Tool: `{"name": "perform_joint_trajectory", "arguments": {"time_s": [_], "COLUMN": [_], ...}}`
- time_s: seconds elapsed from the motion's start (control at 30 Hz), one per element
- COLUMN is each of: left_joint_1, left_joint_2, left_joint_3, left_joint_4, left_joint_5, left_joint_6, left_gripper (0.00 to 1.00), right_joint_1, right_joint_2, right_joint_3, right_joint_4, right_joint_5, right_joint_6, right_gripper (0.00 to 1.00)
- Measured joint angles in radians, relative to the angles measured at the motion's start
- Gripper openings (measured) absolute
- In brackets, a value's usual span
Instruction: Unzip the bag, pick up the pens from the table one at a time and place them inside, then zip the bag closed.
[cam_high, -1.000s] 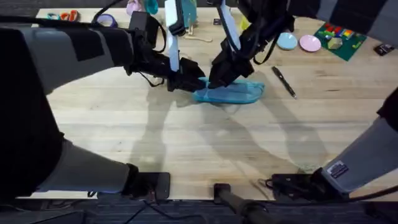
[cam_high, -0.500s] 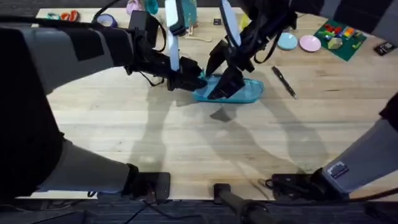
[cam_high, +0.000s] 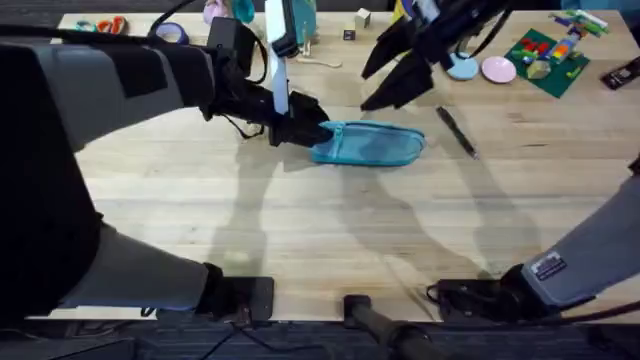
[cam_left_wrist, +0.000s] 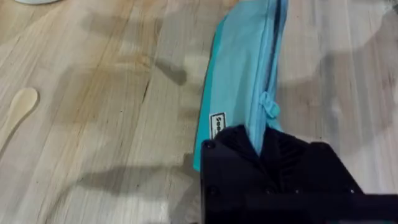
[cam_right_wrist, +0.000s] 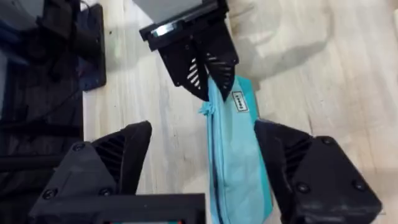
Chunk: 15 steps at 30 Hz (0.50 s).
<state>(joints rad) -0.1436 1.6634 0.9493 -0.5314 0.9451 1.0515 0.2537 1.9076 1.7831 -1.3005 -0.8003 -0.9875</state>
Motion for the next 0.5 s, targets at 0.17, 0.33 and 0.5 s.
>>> {"name": "perform_joint_trajectory", "arguments": {"time_s": [0.17, 0.33, 0.5], "left_joint_1": [0.000, 0.000, 0.000], "left_joint_2": [0.000, 0.000, 0.000], "left_joint_3": [0.000, 0.000, 0.000], "left_joint_4": [0.000, 0.001, -0.001], "left_joint_5": [0.000, 0.005, 0.010], "left_joint_6": [0.000, 0.001, -0.001], "left_gripper": [0.041, 0.283, 0.968], "right_joint_1": [-0.014, -0.013, -0.013], "right_joint_2": [0.000, 0.000, 0.000], "right_joint_3": [0.015, 0.015, 0.015], "right_joint_4": [-0.010, -0.010, -0.010], "right_joint_5": [-0.027, -0.039, -0.021], "right_joint_6": [0.015, 0.050, 0.079], "right_gripper": [0.996, 0.996, 0.996]}}
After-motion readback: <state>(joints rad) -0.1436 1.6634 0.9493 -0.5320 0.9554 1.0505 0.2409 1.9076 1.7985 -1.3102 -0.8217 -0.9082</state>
